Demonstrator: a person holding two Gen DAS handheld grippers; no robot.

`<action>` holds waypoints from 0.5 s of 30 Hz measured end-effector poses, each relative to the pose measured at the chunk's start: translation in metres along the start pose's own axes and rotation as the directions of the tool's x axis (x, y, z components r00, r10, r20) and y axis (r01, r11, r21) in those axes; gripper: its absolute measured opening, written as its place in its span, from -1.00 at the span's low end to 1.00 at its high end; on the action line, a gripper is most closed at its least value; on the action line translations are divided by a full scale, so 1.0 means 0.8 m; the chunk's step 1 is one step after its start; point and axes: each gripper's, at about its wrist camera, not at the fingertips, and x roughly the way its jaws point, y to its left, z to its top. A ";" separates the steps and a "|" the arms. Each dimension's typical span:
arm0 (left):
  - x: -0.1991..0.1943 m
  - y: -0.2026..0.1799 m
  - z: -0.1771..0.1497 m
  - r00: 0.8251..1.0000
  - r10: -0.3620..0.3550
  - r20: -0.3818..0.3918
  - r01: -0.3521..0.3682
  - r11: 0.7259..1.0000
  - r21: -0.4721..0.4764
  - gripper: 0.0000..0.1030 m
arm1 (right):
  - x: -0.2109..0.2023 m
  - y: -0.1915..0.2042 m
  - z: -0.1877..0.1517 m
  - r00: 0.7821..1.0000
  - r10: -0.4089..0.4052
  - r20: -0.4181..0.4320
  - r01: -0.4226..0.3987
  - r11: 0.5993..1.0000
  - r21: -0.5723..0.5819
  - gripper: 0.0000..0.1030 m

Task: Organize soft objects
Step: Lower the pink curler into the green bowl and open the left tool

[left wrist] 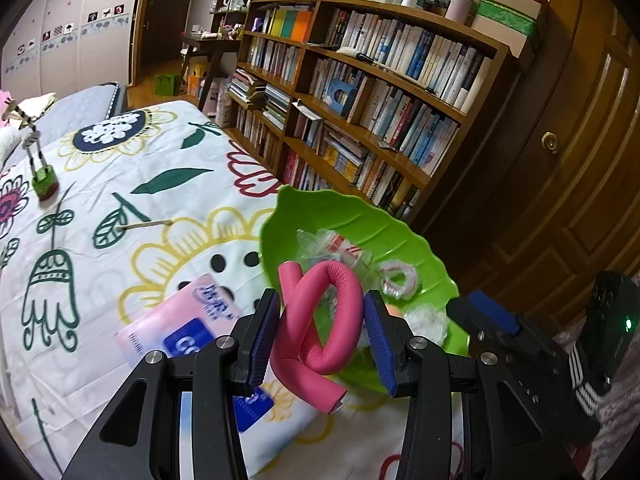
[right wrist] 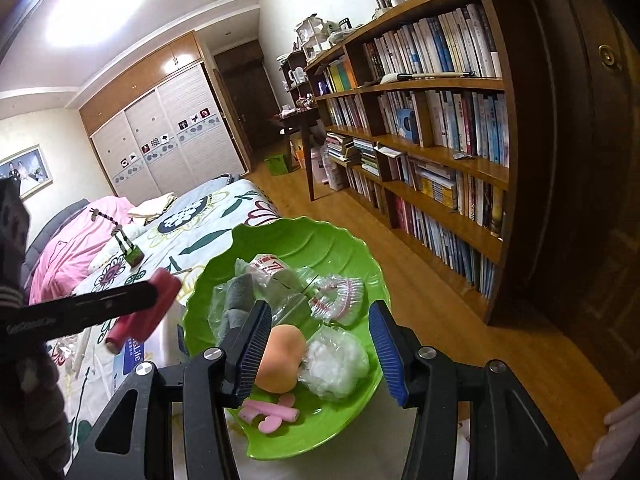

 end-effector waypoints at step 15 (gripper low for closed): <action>0.029 -0.001 0.025 1.000 0.015 0.023 -0.014 1.000 -0.024 0.19 | -0.004 -0.001 -0.002 1.000 0.012 0.006 -0.012 1.000 -0.006 0.05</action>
